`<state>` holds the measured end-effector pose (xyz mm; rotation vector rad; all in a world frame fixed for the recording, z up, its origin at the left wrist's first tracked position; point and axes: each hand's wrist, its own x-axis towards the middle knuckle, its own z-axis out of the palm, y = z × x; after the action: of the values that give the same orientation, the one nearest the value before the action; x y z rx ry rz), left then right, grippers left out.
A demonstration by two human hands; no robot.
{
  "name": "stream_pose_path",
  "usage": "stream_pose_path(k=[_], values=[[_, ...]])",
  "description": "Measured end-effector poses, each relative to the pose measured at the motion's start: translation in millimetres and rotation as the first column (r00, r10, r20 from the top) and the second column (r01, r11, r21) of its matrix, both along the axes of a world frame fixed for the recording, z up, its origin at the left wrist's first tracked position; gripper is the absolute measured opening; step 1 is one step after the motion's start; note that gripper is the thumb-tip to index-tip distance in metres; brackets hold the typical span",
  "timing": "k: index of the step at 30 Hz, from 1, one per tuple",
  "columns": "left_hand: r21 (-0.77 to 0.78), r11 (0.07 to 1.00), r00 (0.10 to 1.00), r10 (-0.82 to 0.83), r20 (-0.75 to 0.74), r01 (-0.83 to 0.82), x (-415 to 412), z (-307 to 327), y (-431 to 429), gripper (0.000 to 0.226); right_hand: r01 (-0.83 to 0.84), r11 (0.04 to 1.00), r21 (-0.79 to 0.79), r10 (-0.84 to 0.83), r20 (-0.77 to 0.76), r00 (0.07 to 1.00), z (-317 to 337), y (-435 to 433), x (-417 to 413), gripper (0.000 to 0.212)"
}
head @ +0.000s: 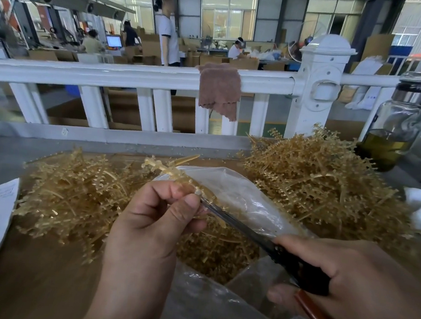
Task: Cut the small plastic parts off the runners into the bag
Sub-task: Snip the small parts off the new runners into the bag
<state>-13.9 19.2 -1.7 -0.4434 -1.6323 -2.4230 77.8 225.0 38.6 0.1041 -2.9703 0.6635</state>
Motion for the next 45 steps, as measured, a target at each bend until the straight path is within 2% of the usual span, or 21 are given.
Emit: stream_pose_path(k=[3, 8, 18, 24, 28, 31, 39, 45], values=[[-0.018, 1.000, 1.000, 0.003, -0.006, -0.003, -0.9, -0.9, -1.0, 0.018, -0.018, 1.000, 0.009, 0.018, 0.016, 1.000, 0.2, 1.2, -0.5, 0.074], [0.006, 1.000, 1.000, 0.006, -0.006, -0.006, -1.5, -1.6, 0.3, 0.005, -0.030, 0.999, 0.021, 0.029, 0.007, 1.000, -1.4, 1.7, -1.1, 0.068], [0.009, 1.000, 1.000, -0.004, -0.025, 0.004, -0.5, -0.8, 1.6, 0.008, -0.031, 1.000, 0.006, 0.031, 0.005, 1.000, -2.1, 3.4, -0.8, 0.067], [0.010, 1.000, 1.000, 0.003, -0.024, -0.002, -0.8, -0.5, 0.9, 0.004, -0.038, 0.999, 0.020, 0.038, 0.004, 0.999, -1.7, 3.5, -0.3, 0.075], [-0.008, 1.000, 0.999, 0.019, -0.043, -0.019, -2.1, -1.5, 0.5, 0.018, -0.031, 0.999, 0.027, 0.032, -0.037, 0.999, -3.3, 3.8, -0.7, 0.072], [-0.007, 1.000, 0.999, 0.019, -0.046, -0.020, -2.7, -2.0, 0.9, 0.012, -0.010, 1.000, 0.028, 0.012, -0.067, 0.998, -3.4, 3.7, 0.0, 0.066], [-0.001, 1.000, 0.999, 0.015, -0.047, -0.016, -1.0, -1.1, -0.3, 0.007, -0.040, 0.999, 0.017, 0.042, -0.091, 0.995, -2.2, 4.5, 0.3, 0.068], [0.011, 1.000, 1.000, 0.006, -0.031, -0.005, -0.4, 0.7, 0.1, 0.009, -0.069, 0.998, 0.012, 0.070, -0.059, 0.996, -0.9, 5.5, -0.2, 0.066]])
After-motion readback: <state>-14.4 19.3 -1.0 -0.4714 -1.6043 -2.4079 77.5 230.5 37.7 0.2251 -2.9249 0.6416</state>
